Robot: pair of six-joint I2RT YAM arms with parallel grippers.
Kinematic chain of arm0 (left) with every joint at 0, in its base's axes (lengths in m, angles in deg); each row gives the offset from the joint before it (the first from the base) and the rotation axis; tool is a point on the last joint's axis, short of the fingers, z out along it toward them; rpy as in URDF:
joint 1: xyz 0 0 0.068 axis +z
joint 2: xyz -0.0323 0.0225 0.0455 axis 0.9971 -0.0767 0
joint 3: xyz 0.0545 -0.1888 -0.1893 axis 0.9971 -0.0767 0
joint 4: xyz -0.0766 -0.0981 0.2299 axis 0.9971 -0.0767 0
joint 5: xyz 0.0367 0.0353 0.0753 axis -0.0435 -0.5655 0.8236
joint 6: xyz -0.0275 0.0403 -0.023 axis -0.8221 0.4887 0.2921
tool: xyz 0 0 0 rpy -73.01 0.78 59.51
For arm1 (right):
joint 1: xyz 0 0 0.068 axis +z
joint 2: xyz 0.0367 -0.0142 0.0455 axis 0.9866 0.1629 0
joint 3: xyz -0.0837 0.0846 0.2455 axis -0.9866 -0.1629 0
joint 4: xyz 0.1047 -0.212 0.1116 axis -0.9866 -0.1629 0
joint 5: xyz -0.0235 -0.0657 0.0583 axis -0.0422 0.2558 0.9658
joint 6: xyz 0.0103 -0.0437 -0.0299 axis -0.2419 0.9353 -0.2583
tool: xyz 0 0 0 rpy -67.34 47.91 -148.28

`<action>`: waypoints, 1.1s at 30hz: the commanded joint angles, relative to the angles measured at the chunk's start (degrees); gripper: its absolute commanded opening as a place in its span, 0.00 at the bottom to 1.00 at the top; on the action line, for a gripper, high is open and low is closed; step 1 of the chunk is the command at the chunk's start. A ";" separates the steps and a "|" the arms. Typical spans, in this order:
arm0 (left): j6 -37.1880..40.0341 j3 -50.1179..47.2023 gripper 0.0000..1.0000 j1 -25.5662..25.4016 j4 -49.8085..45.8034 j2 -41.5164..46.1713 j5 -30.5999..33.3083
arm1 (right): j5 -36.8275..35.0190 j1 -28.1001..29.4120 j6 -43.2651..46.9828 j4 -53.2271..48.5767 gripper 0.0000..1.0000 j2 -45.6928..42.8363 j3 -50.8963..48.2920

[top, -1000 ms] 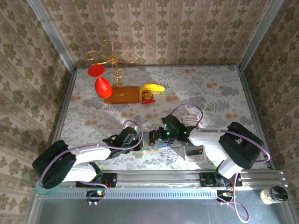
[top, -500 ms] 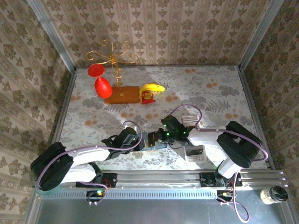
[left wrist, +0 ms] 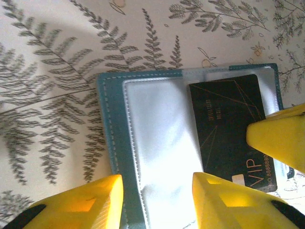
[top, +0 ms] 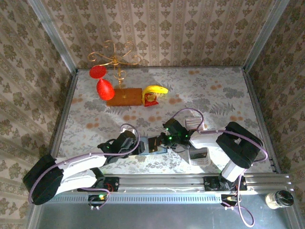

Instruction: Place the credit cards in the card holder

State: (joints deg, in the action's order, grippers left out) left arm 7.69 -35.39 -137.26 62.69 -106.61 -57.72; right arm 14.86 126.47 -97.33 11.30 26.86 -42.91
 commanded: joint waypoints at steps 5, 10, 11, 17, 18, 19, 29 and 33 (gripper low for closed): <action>-0.93 -1.93 0.32 0.28 -3.57 0.23 2.48 | 0.67 0.19 0.58 -3.01 0.00 2.83 -1.45; 0.13 -0.79 0.27 0.31 -4.39 -2.45 2.74 | 0.29 0.27 0.28 -2.81 0.00 2.23 -1.63; 0.26 -0.68 0.26 0.25 -4.55 -2.78 2.85 | 0.53 0.27 0.19 -2.37 0.00 2.27 -1.56; 0.57 -0.68 0.20 0.12 -4.20 -4.22 2.60 | 1.44 0.56 -0.37 -1.27 0.00 3.06 -0.24; 0.74 -0.68 0.19 0.04 -4.03 -4.48 2.50 | 1.55 0.49 -0.44 -1.05 0.00 3.08 -0.06; 0.83 -0.59 0.19 0.02 -3.94 -4.67 2.47 | 1.64 0.52 -0.55 -0.84 0.00 3.15 0.10; 1.54 -0.24 0.11 -0.17 -3.76 -7.58 2.49 | 2.68 0.54 -1.76 2.97 0.00 2.89 -0.34; 1.80 -0.24 0.11 -0.19 -3.76 -7.93 2.59 | 3.32 0.55 -3.34 8.04 0.00 2.59 -1.75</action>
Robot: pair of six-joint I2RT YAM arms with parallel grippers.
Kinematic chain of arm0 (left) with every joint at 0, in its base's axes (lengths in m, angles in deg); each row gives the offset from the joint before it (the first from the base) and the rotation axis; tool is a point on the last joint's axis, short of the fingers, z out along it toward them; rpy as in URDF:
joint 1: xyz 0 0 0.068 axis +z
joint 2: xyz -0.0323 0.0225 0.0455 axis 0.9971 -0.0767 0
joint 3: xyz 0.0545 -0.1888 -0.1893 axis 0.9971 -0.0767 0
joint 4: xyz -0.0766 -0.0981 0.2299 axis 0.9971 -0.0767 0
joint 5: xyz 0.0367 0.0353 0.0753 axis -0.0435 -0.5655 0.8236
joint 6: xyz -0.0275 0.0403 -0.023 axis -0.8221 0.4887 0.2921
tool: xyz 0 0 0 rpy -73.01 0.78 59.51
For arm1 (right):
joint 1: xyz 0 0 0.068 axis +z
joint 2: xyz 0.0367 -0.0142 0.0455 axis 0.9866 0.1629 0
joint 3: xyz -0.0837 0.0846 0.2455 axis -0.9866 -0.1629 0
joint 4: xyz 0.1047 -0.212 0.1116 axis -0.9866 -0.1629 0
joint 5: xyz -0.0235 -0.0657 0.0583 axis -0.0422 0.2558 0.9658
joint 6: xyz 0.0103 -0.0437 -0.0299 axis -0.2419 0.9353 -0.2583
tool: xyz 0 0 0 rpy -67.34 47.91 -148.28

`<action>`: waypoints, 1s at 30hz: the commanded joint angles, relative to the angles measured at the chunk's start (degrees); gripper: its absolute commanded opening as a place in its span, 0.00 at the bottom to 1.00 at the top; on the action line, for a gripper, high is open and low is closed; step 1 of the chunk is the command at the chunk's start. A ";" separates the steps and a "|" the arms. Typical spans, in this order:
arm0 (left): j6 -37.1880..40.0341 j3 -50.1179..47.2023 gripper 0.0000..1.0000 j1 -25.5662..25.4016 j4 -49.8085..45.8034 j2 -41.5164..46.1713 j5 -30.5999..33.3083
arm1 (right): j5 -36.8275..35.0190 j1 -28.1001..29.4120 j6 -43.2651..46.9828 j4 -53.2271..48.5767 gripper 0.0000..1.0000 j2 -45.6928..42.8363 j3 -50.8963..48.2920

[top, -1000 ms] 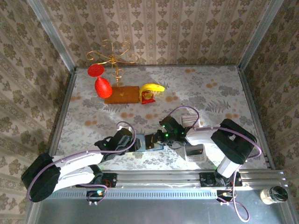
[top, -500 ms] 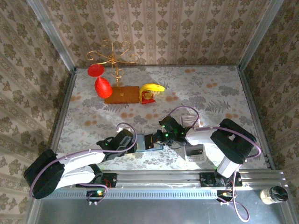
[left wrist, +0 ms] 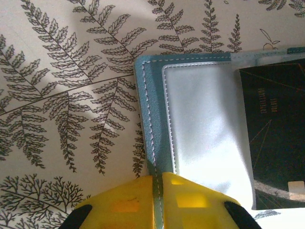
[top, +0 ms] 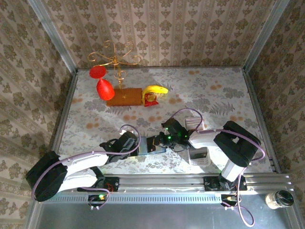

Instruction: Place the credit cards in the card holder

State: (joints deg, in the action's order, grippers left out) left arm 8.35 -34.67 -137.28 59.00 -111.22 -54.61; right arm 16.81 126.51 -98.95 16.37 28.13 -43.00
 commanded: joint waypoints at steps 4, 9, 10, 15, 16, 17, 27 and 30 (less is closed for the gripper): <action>1.40 -0.87 0.11 -0.14 -0.23 -3.67 -0.48 | 1.82 0.35 -2.04 6.59 0.00 0.67 -2.47; 1.50 -0.87 0.11 -0.12 -0.11 -4.45 -0.57 | 2.63 0.34 -3.20 10.65 0.00 0.66 -3.21; 1.50 -0.98 0.10 -0.10 0.09 -4.63 -0.67 | 2.82 0.30 -3.43 10.87 0.00 0.81 -3.22; 1.54 -0.79 0.10 -0.16 0.52 -5.73 -0.69 | 3.64 0.19 -4.97 12.86 0.00 1.46 -3.61; 1.59 -0.78 0.10 -0.17 0.62 -5.91 -0.71 | 3.72 0.13 -5.14 13.09 0.00 1.45 -3.71; 1.59 -0.69 0.10 -0.18 0.63 -6.11 -0.78 | 3.59 0.12 -5.19 13.25 0.00 1.26 -3.95; 1.67 -0.43 0.09 -0.24 0.73 -6.84 -0.78 | 2.25 0.24 -1.88 3.88 0.18 0.76 -2.11; 1.62 -0.43 0.08 -0.23 0.59 -6.76 -0.78 | 0.49 0.23 0.59 -2.04 0.27 -0.19 -0.88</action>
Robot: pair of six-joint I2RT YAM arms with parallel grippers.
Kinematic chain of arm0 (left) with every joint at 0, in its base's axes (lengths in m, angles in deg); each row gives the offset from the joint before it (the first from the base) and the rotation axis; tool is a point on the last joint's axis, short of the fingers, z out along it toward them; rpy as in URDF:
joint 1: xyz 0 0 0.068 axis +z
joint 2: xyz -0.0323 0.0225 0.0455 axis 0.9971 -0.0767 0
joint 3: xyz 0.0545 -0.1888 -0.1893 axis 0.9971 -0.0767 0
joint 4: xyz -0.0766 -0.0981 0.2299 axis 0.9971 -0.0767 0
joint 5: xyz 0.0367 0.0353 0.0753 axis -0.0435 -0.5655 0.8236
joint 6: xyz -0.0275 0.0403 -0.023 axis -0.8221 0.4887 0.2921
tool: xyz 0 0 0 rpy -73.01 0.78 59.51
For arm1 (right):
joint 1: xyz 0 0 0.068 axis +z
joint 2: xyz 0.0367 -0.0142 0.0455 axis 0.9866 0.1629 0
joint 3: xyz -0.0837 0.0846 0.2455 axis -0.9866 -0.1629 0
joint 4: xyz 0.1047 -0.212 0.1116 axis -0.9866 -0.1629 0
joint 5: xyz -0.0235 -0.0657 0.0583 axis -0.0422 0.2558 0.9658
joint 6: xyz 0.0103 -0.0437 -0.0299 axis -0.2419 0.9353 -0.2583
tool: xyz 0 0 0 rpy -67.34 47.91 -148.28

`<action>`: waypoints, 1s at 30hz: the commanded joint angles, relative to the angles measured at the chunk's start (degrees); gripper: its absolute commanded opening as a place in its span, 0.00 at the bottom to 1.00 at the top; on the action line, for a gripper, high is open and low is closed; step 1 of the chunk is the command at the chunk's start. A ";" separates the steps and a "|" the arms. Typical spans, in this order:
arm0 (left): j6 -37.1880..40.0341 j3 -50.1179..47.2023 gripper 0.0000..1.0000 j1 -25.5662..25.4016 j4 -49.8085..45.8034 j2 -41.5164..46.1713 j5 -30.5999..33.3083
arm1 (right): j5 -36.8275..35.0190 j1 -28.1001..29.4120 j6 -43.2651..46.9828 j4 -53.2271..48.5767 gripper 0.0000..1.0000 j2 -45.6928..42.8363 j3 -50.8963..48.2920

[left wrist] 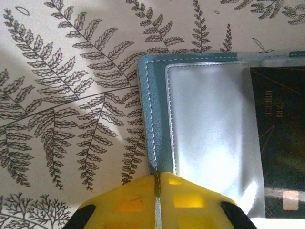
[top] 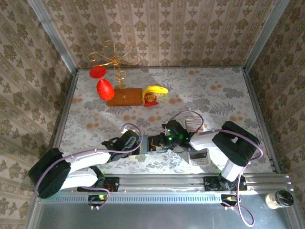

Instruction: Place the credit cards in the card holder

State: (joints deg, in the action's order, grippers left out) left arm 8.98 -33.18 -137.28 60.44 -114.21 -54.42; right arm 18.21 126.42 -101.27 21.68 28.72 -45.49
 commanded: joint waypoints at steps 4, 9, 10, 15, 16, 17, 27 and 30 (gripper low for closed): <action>0.87 -2.09 0.08 -0.18 -0.46 -3.75 -1.06 | -2.97 0.52 5.53 -13.59 0.26 -1.95 3.51; 0.96 -1.92 0.06 -0.31 -0.06 -4.02 -1.18 | -4.29 1.15 7.94 -19.15 0.24 -1.49 6.39; 0.89 -2.07 0.06 -0.30 0.13 -4.09 -1.20 | -4.26 1.24 8.16 -19.58 0.24 -1.11 6.79; 0.61 -2.71 0.06 -0.42 1.46 -4.71 -1.33 | -4.12 1.91 9.46 -21.40 0.21 0.05 9.30; 0.67 -2.71 0.06 -0.38 1.71 -4.96 -1.41 | -4.23 2.08 9.89 -22.08 0.20 0.20 9.99; 0.69 -2.62 0.06 -0.43 1.91 -5.22 -1.50 | -4.43 2.25 10.32 -22.87 0.19 0.43 10.69; 0.95 -2.61 0.05 -0.37 2.97 -5.97 -1.51 | -7.46 3.34 13.05 -29.51 0.25 -0.36 13.37; 0.98 -2.71 0.05 -0.34 3.23 -5.95 -1.50 | -10.14 3.33 14.37 -33.43 0.26 -1.32 14.27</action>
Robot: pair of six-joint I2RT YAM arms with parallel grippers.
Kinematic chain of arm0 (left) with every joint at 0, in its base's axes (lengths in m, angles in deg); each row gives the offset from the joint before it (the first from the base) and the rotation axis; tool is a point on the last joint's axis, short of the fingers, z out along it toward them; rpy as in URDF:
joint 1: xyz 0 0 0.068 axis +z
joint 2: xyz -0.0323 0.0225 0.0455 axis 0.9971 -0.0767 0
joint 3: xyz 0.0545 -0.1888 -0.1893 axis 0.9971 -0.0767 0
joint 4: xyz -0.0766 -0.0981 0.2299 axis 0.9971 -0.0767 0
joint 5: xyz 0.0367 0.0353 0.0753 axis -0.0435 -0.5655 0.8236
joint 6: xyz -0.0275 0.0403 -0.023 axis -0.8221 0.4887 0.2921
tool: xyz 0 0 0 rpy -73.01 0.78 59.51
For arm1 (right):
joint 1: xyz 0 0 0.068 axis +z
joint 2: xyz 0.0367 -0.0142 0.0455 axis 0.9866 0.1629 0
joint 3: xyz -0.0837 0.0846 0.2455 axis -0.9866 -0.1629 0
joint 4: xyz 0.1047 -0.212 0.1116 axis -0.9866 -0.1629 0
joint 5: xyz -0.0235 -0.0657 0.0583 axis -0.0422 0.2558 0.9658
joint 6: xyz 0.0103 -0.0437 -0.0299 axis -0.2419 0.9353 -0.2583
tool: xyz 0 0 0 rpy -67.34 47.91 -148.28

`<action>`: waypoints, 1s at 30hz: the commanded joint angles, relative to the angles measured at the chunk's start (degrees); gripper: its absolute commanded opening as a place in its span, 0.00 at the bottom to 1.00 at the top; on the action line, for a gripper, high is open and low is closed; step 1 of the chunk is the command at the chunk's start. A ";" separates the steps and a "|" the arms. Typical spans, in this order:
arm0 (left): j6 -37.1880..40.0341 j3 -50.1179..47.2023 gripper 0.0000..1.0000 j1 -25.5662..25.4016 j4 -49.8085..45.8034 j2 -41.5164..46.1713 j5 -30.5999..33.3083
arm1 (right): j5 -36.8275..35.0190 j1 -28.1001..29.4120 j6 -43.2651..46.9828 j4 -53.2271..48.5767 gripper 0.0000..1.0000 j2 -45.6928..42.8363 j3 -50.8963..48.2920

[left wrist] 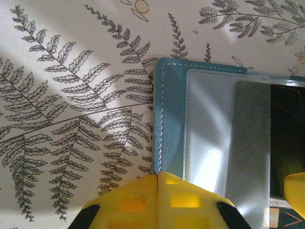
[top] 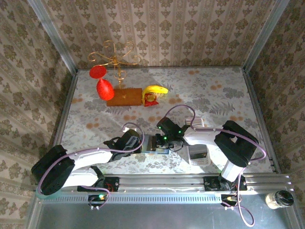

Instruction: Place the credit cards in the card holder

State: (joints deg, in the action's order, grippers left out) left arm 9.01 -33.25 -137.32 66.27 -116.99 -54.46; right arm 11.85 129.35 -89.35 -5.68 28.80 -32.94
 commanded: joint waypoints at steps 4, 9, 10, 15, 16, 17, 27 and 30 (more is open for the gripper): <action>1.02 -2.82 0.05 -0.30 -2.17 -3.27 -1.81 | -6.30 0.40 3.65 -9.74 0.32 -1.87 2.97; 1.11 -3.02 0.05 -0.31 -1.60 -3.27 -2.18 | -6.73 0.55 3.92 -10.49 0.31 -1.13 3.96; 1.11 -3.02 0.05 -0.33 -1.60 -3.35 -2.29 | -6.29 0.53 3.70 -9.85 0.31 -0.84 3.88; 1.20 -3.04 0.05 -0.27 -1.11 -3.67 -2.34 | -5.64 0.99 3.45 -9.16 0.26 0.62 5.04; 1.13 -3.08 0.05 -0.24 -0.94 -3.79 -2.43 | -5.64 1.04 3.42 -9.14 0.25 0.94 5.19; 1.11 -3.13 0.05 -0.36 -0.78 -3.91 -2.51 | -5.63 1.11 3.38 -9.16 0.24 1.28 5.53; 0.76 -4.14 0.04 -0.35 0.60 -3.91 -3.12 | -5.37 1.64 3.25 -9.68 0.20 4.06 8.15; 0.80 -4.27 0.04 -0.39 0.95 -4.08 -3.26 | -5.19 2.05 3.24 -9.27 0.20 4.80 8.91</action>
State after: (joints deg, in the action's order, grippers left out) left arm 9.22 -34.51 -137.30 70.78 -117.82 -54.70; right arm 7.36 130.60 -86.38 -13.66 32.19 -25.66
